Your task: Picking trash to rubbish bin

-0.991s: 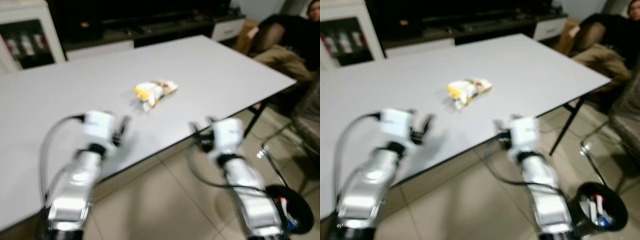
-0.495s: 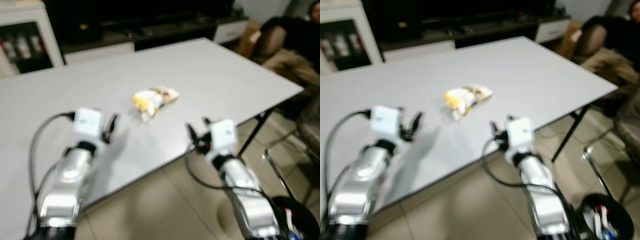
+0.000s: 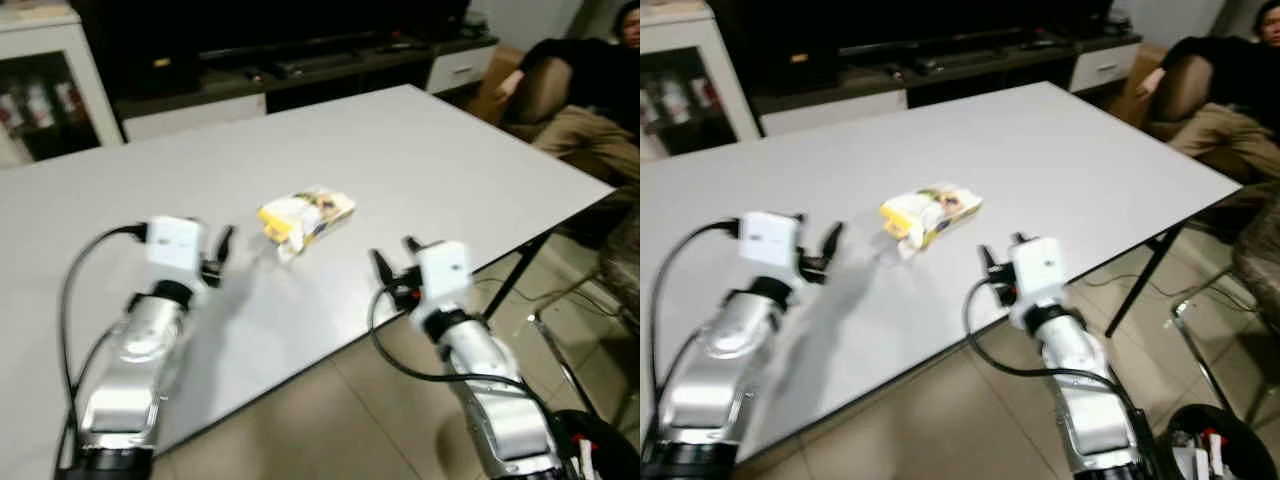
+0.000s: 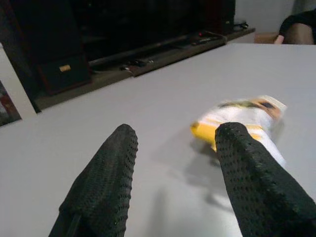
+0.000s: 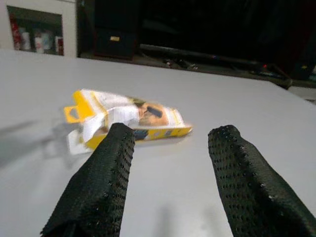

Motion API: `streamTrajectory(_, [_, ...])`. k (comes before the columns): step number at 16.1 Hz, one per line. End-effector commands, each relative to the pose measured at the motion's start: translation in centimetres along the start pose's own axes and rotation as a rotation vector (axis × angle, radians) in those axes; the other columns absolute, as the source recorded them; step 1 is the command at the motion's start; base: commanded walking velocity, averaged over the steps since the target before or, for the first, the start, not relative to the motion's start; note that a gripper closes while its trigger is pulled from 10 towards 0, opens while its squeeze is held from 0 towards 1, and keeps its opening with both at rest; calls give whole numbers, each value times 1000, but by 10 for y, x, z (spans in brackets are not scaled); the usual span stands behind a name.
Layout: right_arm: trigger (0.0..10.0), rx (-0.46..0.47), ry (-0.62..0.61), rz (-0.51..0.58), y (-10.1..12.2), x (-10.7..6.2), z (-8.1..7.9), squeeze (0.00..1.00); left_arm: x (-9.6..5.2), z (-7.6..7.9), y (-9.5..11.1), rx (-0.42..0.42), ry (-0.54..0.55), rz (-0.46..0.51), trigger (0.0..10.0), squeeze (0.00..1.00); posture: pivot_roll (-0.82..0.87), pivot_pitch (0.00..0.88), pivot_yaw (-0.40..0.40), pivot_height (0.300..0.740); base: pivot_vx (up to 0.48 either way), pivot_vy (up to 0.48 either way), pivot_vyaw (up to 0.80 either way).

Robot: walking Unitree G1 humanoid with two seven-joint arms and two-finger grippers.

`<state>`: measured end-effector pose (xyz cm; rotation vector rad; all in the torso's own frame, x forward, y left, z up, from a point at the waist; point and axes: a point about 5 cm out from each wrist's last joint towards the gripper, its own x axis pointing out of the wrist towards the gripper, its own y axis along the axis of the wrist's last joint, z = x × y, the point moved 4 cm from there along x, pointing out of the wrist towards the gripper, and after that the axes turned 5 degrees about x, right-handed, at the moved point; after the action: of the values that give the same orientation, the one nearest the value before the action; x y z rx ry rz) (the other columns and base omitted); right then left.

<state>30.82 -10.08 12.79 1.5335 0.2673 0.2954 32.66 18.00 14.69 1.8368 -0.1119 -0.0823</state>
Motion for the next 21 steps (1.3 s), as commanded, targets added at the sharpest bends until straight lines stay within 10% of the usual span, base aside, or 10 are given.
streamTrajectory(1, [10000, -15, -35, 7, 2, -2, 12, 0, 3, 9, 5, -15, -31, 18, 10000, 0, 2, 0, -16, 740, 345, 0, 0])
streamTrajectory(10, [10000, -42, -72, 9, 1, -7, 19, 0, 17, 24, 2, -118, -112, -7, 10000, 0, -31, 0, 28, 740, 308, 0, 0])
streamTrajectory(11, [10000, -44, -79, 8, 0, -8, 20, 0, 17, 28, 0, -157, -133, -14, 10000, 141, -33, 0, 32, 740, 0, 0, 0])
streamTrajectory(12, [10000, -55, -82, 5, -2, -8, 21, 0, 17, 27, -2, -233, -126, -22, 10000, 1000, -41, 0, 45, 740, 0, 0, 0])
streamTrajectory(21, [10000, -59, -50, -3, -8, -8, 13, 0, 7, 13, -54, -739, 1, -211, 10000, 1000, -16, 0, 9, 740, 0, 0, 0])
